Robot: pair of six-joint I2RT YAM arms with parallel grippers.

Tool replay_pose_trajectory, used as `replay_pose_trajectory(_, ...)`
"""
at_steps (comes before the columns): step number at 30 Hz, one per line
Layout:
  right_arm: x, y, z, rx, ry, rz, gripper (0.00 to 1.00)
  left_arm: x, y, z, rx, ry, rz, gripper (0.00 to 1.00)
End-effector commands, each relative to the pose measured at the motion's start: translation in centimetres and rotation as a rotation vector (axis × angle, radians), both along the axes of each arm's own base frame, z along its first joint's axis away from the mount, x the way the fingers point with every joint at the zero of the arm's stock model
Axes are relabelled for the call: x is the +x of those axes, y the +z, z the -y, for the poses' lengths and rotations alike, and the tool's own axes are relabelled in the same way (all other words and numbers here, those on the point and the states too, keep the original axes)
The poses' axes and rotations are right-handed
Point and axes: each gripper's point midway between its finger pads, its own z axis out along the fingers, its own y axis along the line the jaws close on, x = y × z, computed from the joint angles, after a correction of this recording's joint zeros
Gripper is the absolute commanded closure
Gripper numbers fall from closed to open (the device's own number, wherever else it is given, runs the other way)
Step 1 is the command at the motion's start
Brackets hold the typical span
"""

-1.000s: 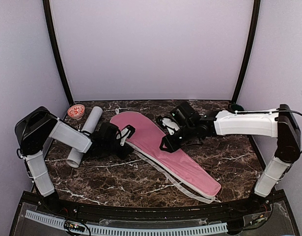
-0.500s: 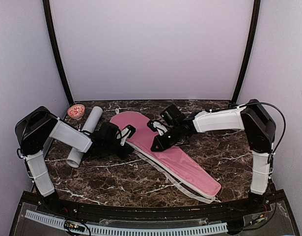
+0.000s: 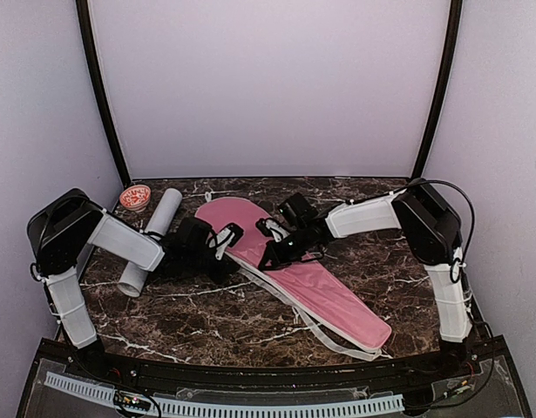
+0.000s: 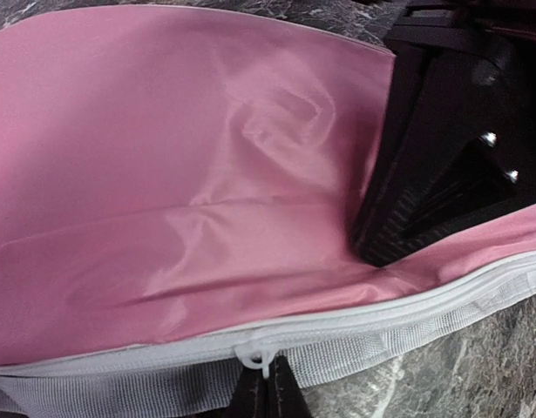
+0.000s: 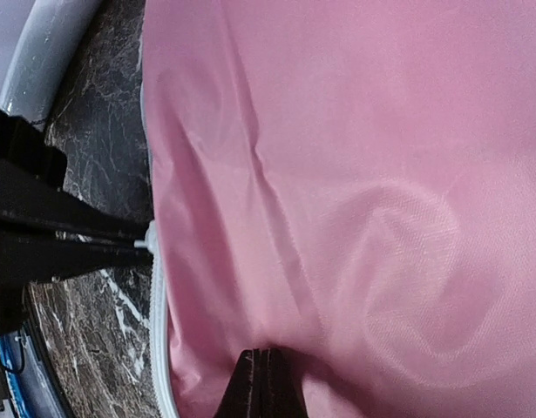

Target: Pack up the badminton gear

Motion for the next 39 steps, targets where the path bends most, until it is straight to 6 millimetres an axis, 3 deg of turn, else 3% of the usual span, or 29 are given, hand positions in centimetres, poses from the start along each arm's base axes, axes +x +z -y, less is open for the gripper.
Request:
replay_pose_trajectory(1, 0.5, -1.3, -0.2, -0.014, -0.046, -0.032, 1.00, -2.6, 0.4, 2.3, -0.025, -0.091, -0.005, 1.00)
replay_pose_trajectory(8, 0.7, -2.1, 0.0, 0.004, -0.078, -0.062, 1.00, -6.0, 0.4, 6.0, -0.039, -0.179, -0.011, 1.00)
replay_pose_trajectory(17, 2.0, -2.3, 0.7, 0.043, -0.119, -0.081, 1.00, -12.2, 2.0, 10.8, -0.070, -0.379, 0.019, 1.00)
replay_pose_trajectory(21, 3.5, -1.8, 2.3, 0.020, -0.158, -0.056, 1.00, -11.8, 1.5, 10.2, -0.055, -0.341, 0.026, 1.00)
replay_pose_trajectory(29, 5.8, -0.9, 7.2, -0.002, -0.265, -0.032, 1.00, -8.8, 1.0, 7.5, -0.010, -0.204, 0.017, 1.00)
replay_pose_trajectory(33, 5.8, 0.3, 6.7, 0.041, -0.226, -0.026, 0.97, -7.0, 1.4, 5.8, -0.005, -0.148, 0.028, 1.00)
replay_pose_trajectory(39, 3.9, 5.4, 4.0, 0.190, -0.106, 0.006, 0.91, -6.2, 1.0, 5.7, 0.038, -0.156, 0.044, 1.00)
